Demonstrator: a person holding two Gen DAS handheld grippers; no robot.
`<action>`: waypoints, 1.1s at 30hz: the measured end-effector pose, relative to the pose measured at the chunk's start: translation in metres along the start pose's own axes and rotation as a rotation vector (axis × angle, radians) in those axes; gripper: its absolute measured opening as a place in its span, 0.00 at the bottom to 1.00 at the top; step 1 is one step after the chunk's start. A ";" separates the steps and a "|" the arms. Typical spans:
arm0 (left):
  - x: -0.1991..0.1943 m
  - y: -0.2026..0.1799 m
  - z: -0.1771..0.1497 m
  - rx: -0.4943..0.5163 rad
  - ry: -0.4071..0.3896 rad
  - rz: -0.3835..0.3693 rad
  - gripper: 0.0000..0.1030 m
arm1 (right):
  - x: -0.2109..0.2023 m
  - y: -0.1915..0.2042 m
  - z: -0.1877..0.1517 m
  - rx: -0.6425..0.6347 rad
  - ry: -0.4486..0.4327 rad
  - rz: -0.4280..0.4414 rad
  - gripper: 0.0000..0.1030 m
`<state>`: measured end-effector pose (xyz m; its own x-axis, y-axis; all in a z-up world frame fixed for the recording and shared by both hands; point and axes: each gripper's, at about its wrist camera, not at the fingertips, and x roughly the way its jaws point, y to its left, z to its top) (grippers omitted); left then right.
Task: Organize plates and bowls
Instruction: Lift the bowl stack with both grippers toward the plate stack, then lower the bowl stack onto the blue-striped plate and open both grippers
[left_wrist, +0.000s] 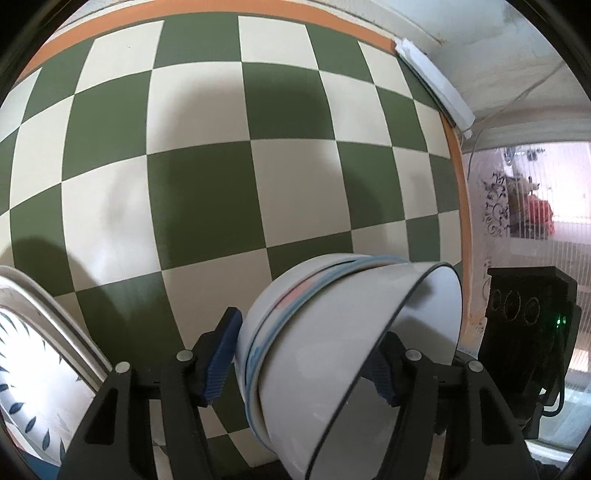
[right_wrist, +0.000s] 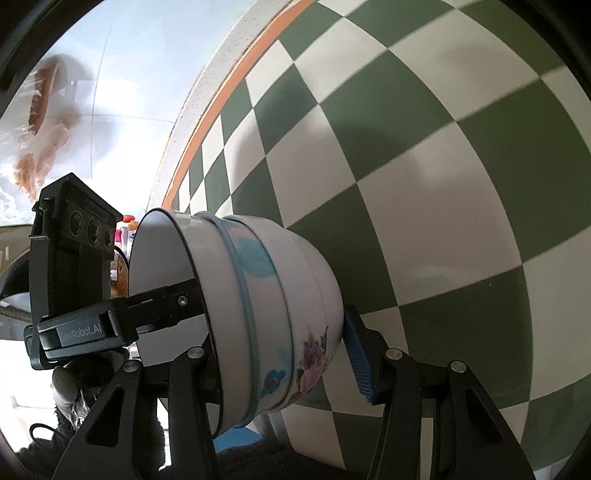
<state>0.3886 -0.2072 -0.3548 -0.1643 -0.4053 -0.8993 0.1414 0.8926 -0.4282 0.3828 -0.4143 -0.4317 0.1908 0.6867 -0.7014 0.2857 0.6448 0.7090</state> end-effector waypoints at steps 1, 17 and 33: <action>-0.003 0.001 -0.001 -0.007 -0.004 -0.002 0.59 | -0.001 0.002 0.001 -0.004 0.002 -0.001 0.52; -0.074 0.040 -0.008 -0.054 -0.103 0.004 0.59 | 0.019 0.085 0.012 -0.100 0.039 0.005 0.50; -0.132 0.151 -0.050 -0.156 -0.171 0.025 0.59 | 0.102 0.177 -0.027 -0.192 0.121 0.031 0.50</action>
<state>0.3829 -0.0085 -0.2963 0.0072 -0.3986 -0.9171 -0.0118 0.9170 -0.3987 0.4272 -0.2211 -0.3753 0.0793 0.7350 -0.6734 0.0955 0.6669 0.7390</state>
